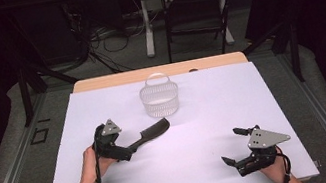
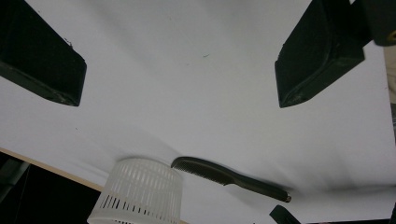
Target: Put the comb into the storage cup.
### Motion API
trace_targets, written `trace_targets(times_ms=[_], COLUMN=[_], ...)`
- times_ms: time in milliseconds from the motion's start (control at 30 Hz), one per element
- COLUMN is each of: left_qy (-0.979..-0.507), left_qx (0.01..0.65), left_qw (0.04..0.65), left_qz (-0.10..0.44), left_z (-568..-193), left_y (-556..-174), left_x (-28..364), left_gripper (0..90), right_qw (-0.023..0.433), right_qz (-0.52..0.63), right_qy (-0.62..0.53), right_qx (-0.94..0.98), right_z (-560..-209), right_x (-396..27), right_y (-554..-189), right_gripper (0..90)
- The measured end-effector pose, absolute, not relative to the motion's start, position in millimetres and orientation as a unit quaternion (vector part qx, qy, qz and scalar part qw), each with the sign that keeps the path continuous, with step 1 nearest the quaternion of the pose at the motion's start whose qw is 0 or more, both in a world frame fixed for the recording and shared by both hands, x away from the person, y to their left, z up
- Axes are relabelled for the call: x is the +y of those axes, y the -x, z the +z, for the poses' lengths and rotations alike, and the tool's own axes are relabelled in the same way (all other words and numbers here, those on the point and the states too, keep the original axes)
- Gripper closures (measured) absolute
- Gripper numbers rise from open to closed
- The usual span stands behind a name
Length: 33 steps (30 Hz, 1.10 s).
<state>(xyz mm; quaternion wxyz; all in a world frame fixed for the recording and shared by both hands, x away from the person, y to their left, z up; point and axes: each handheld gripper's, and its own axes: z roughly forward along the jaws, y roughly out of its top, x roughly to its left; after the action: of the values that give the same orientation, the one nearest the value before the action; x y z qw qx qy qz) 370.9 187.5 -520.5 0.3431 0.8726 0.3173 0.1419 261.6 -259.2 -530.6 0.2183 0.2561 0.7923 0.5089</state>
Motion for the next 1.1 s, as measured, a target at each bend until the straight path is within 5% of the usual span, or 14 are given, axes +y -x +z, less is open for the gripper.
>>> trace_targets(times_ms=[1100], left_qy=[-0.927], left_qx=[0.265], left_qw=[0.228], left_qz=[0.136], left_z=[-512.0], left_y=[-386.9], left_x=[149.7], left_gripper=[0.0], right_qw=[0.210], right_qz=[0.513], right_qy=[-0.259], right_qx=[0.791], right_z=[-530.7], right_x=[-262.7], right_y=[-263.0], right_gripper=[1.5])
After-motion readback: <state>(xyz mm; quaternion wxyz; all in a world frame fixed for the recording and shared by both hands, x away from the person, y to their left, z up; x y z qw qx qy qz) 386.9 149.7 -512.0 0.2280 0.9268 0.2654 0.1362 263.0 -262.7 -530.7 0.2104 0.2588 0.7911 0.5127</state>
